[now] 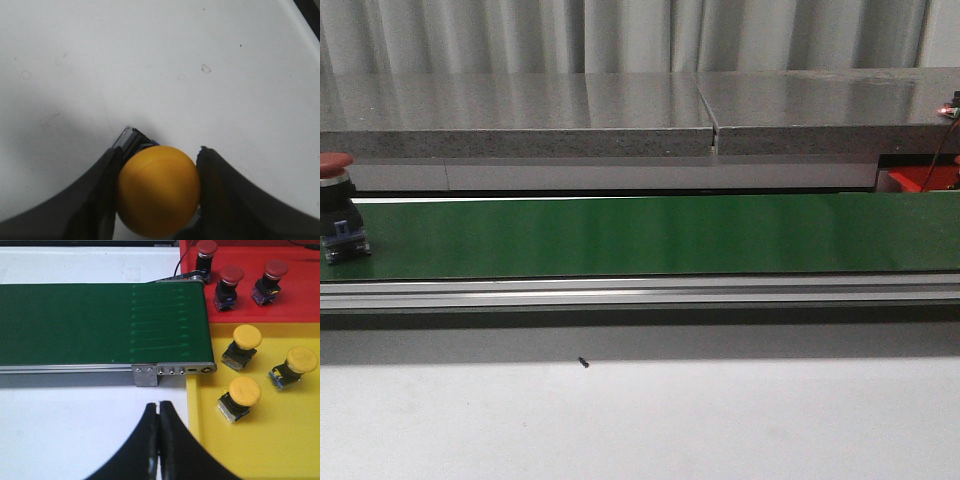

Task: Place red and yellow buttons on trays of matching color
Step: 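Grasp a yellow button with the left gripper and carry it over the belt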

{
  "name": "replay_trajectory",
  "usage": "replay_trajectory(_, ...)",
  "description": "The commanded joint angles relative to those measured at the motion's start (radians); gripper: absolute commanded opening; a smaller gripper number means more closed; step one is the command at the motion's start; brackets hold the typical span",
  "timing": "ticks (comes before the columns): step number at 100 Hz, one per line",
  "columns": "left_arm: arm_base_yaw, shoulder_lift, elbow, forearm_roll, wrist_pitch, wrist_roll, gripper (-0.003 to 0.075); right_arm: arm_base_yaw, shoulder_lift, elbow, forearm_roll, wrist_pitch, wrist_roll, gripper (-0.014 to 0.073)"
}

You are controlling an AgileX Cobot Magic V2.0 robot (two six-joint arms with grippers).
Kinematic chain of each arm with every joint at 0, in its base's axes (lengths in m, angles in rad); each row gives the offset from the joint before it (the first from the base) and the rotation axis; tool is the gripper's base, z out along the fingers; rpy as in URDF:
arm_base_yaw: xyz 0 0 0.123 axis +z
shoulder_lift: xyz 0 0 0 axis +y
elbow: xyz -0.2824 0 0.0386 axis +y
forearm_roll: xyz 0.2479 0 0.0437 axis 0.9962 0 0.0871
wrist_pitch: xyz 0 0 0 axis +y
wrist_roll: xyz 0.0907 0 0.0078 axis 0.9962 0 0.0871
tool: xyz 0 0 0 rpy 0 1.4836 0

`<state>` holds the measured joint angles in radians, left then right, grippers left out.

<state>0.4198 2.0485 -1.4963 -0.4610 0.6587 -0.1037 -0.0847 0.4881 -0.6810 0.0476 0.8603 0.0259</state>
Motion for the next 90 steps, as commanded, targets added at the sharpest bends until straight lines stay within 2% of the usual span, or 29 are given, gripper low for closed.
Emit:
replay_trajectory(1,0.009,-0.079,-0.031,-0.005,-0.003,-0.011,0.0197,-0.002,0.003,-0.022,-0.006,-0.059,-0.003,-0.0067)
replay_trajectory(30,0.056,-0.244,-0.031,0.162,0.107,0.02,0.0197,-0.002,0.003,-0.022,-0.006,-0.059,-0.003,-0.0067)
replay_trajectory(49,0.029,-0.355,-0.029,0.164,0.178,0.053,0.0197,-0.002,0.003,-0.022,-0.006,-0.059,-0.003,-0.0067)
replay_trajectory(90,-0.063,-0.504,0.115,0.153,0.182,0.112,0.0197,-0.002,0.003,-0.022,-0.006,-0.059,-0.003,-0.0067)
